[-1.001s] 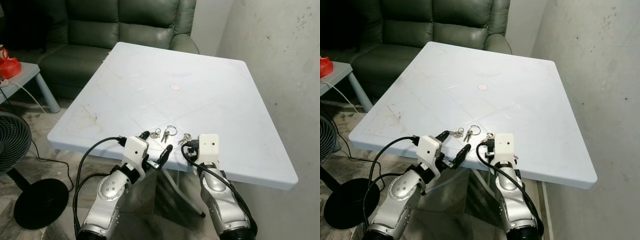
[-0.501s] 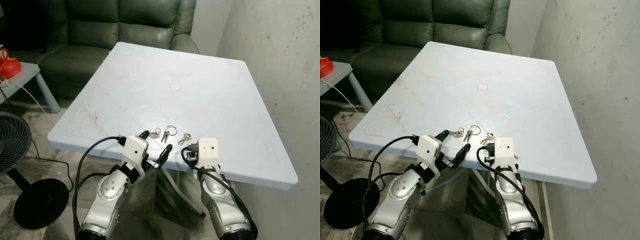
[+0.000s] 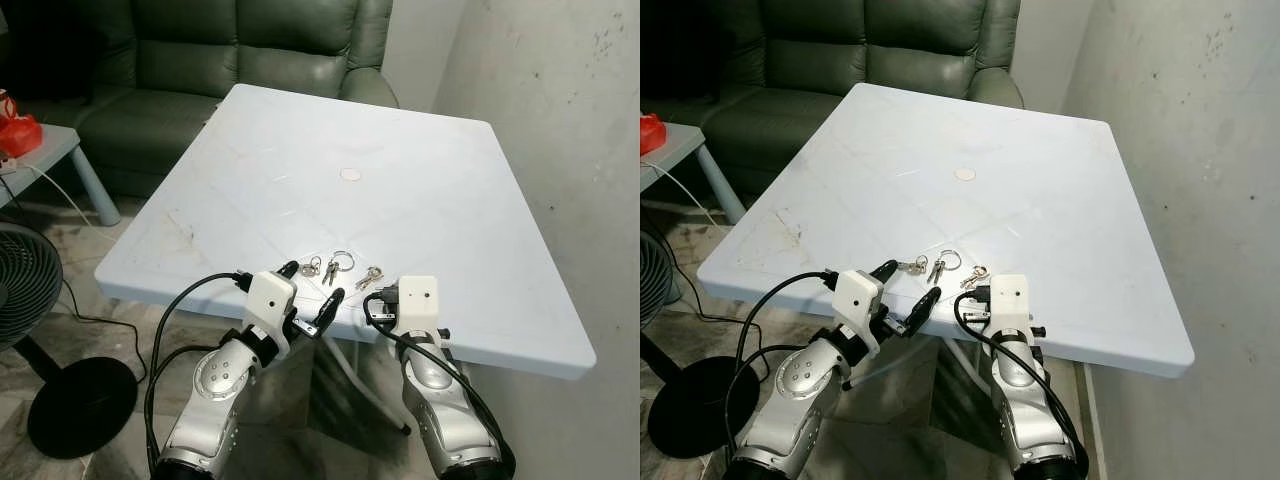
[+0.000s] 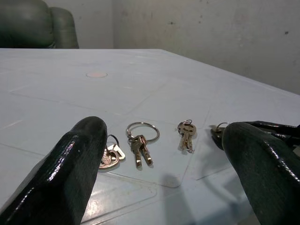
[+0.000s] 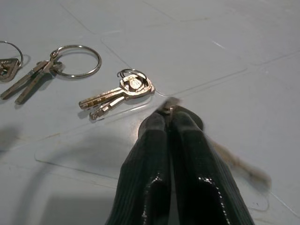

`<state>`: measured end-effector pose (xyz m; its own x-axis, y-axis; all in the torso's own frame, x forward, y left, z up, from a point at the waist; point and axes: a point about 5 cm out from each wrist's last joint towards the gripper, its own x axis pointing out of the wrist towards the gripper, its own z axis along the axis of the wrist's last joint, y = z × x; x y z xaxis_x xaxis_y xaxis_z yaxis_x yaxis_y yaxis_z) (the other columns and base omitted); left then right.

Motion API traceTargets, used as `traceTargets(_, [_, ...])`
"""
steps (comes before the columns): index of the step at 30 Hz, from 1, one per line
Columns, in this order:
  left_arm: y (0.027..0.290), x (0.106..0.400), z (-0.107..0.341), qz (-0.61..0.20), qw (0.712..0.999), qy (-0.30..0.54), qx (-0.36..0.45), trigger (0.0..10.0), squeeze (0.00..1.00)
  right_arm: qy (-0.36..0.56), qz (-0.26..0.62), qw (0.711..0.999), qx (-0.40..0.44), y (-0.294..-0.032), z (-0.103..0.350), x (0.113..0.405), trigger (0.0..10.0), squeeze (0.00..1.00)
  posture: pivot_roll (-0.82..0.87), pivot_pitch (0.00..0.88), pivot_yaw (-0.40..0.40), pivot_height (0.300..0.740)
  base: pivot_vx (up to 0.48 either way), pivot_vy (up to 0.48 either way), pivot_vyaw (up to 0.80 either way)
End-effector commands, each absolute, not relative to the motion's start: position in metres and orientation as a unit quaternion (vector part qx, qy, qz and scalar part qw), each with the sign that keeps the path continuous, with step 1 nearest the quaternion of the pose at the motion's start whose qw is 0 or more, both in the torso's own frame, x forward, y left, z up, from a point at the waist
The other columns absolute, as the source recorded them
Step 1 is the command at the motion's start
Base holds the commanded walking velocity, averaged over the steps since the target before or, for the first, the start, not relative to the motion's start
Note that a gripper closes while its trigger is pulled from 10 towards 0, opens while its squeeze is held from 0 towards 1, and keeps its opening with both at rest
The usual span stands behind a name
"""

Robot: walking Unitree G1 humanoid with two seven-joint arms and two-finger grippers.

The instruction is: Hang keys on a hook

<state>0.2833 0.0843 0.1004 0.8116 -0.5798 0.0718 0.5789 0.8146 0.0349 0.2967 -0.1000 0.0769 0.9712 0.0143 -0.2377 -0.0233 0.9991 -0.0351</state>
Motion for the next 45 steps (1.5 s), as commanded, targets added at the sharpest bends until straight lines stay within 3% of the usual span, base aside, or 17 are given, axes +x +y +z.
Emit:
traceTargets(1, [0.083,0.286,0.107,-0.306,0.951,-0.051,0.016,10.0,0.00,0.120,0.007,0.993,-0.011,-0.096,0.076,0.295,0.0,0.00,-0.05,0.051,-0.081,0.740,0.000,0.000,0.00])
traceTargets(13, [0.094,0.307,0.121,-0.253,0.965,-0.064,0.008,10.0,0.00,0.072,-0.022,0.997,0.004,-0.110,0.096,0.305,0.0,0.00,-0.05,0.048,-0.079,0.740,0.000,0.000,0.00])
traceTargets(29, [0.113,0.365,0.193,-0.172,0.974,-0.132,-0.062,10.0,0.00,-0.052,-0.069,0.996,0.030,-0.142,0.168,0.334,0.0,0.00,-0.06,0.010,-0.077,0.740,0.000,0.000,0.00])
traceTargets(30, [0.118,0.370,0.203,-0.165,0.974,-0.145,-0.058,10.0,0.00,-0.072,-0.073,0.994,0.031,-0.145,0.178,0.335,4.8,0.00,-0.06,0.003,-0.074,0.740,0.000,0.000,0.00])
traceTargets(31, [0.120,0.371,0.207,-0.160,0.974,-0.150,-0.057,10.0,0.00,-0.079,-0.076,0.993,0.033,-0.146,0.181,0.334,6.9,0.00,-0.06,0.003,-0.074,0.740,0.000,0.000,0.00])
traceTargets(32, [0.122,0.372,0.210,-0.157,0.974,-0.154,-0.057,10.0,0.00,-0.085,-0.079,0.993,0.033,-0.148,0.183,0.334,6.9,0.00,-0.06,0.003,-0.074,0.740,0.000,0.000,0.00])
traceTargets(33, [0.125,0.372,0.214,-0.153,0.974,-0.160,-0.055,10.0,0.00,-0.095,-0.078,0.992,0.039,-0.150,0.187,0.333,10.0,0.00,-0.07,0.000,-0.069,0.740,0.000,0.000,0.00])
traceTargets(39, [0.134,0.365,0.213,-0.149,0.972,-0.172,-0.065,10.0,0.00,-0.178,-0.060,0.982,0.018,-0.161,0.202,0.318,10.0,0.00,-0.08,0.000,-0.064,0.740,0.000,0.000,0.00])
traceTargets(45, [0.139,0.360,0.187,-0.146,0.977,-0.139,-0.077,10.0,0.00,-0.157,-0.022,0.987,0.036,-0.173,0.184,0.305,10.0,0.00,-0.09,0.000,-0.064,0.740,0.000,0.000,0.00])
